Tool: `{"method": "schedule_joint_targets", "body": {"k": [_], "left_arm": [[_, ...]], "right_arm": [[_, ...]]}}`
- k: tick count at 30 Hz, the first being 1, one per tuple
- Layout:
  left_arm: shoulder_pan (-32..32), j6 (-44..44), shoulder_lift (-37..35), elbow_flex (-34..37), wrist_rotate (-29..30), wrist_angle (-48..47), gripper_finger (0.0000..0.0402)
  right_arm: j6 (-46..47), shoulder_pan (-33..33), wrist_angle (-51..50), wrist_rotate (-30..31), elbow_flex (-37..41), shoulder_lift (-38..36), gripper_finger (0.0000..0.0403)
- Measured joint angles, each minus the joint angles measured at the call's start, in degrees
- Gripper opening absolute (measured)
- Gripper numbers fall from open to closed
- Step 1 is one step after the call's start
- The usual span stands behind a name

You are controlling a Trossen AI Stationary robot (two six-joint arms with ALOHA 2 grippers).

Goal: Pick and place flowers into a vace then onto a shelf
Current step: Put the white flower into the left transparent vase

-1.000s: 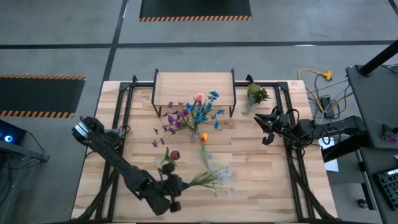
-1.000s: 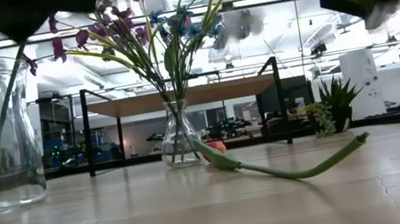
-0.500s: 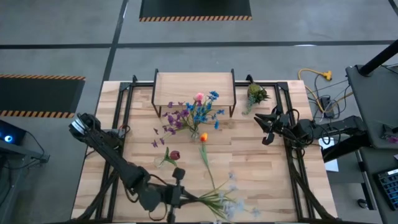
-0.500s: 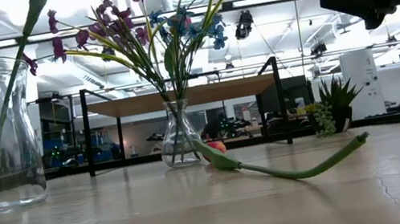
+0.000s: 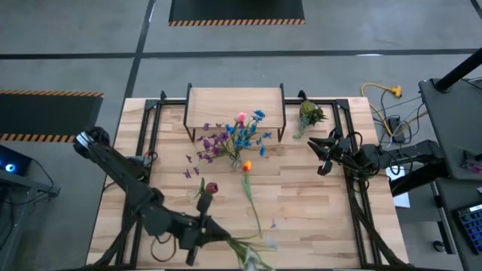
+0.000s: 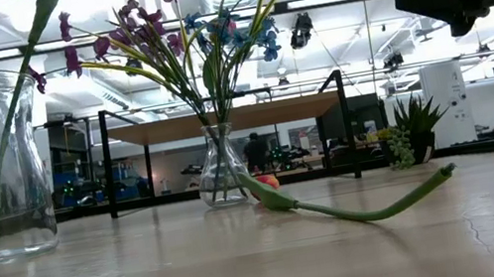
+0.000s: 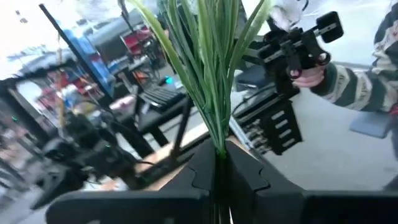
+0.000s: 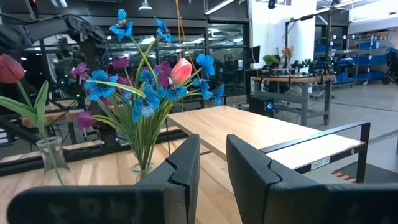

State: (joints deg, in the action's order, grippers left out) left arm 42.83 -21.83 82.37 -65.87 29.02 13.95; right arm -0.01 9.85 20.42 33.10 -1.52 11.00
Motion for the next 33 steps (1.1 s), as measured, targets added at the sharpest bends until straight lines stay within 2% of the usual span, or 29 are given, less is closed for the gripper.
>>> {"method": "schedule_joint_targets", "body": {"k": [6, 16, 19, 24, 26, 29, 33], "left_arm": [[-0.02, -5.43, -7.65, 4.40, 7.46, 0.00, 0.0003], [-0.06, -6.64, -27.48, 20.98, 6.90, 4.48, 0.0003], [-0.26, -7.46, -32.27, 28.54, 6.88, 11.09, 0.0003], [-0.26, -12.40, -35.51, 43.10, 5.79, 34.96, 0.0003], [-0.26, -12.59, -35.77, 47.51, 5.77, 40.84, 0.0003], [-0.26, -11.28, -35.74, 51.97, 5.67, 45.04, 0.0003], [-0.26, -8.19, -35.26, 54.33, 5.83, 46.60, 0.0003]], "right_arm": [[0.00, 0.00, -0.17, 0.00, 0.00, 0.02, 0.0072], [0.02, 0.00, -0.49, 0.00, 0.00, 0.04, 0.0072], [0.08, 0.00, -0.49, 0.00, 0.00, 0.04, 0.0072], [1.42, 0.00, -0.49, 0.00, 0.00, 0.04, 0.0072], [1.47, 0.00, -0.49, 0.00, 0.00, 0.04, 0.0072], [1.55, 0.00, -0.49, 0.00, 0.00, 0.07, 0.0072], [1.55, 0.00, -0.49, 0.00, 0.00, 0.07, 0.0072]]}}
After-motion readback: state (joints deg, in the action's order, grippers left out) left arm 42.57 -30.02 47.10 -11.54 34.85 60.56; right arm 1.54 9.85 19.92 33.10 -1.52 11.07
